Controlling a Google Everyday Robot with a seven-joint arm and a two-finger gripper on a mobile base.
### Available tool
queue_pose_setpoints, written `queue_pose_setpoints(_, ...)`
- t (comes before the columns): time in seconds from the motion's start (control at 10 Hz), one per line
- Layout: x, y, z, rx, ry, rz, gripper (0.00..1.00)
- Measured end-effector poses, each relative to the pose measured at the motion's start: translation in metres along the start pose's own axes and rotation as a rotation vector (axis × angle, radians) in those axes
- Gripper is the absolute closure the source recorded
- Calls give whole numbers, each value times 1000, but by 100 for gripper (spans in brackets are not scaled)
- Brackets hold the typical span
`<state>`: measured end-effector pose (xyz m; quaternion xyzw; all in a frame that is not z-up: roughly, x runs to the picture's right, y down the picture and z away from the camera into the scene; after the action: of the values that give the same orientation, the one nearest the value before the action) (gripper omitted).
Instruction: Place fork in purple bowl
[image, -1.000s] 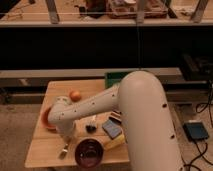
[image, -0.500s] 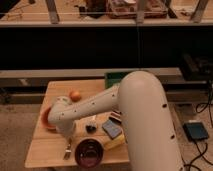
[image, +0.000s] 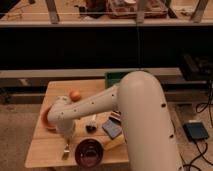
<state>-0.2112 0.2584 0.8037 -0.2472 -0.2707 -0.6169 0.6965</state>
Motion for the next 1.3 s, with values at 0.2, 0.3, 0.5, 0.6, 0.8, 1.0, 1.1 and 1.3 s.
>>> queue_pose_setpoints(0.2, 1, 0, -11, 21, -1, -3, 83)
queue_pose_setpoints(0.3, 2, -1, -26, 31, 3, -14, 83)
queue_pose_setpoints(0.5, 4, -5, -49, 38, 15, -38, 83)
queue_pose_setpoints(0.6, 6, -5, -58, 42, 22, -46, 83)
queue_pose_setpoints(0.8, 11, 0, -68, 50, 34, -46, 83)
queue_pose_setpoints(1.0, 19, 12, -89, 93, 42, -44, 83)
queue_pose_setpoints(1.1, 23, 20, -100, 110, 50, -41, 83)
queue_pose_setpoints(1.3, 27, 31, -125, 132, 73, -56, 83)
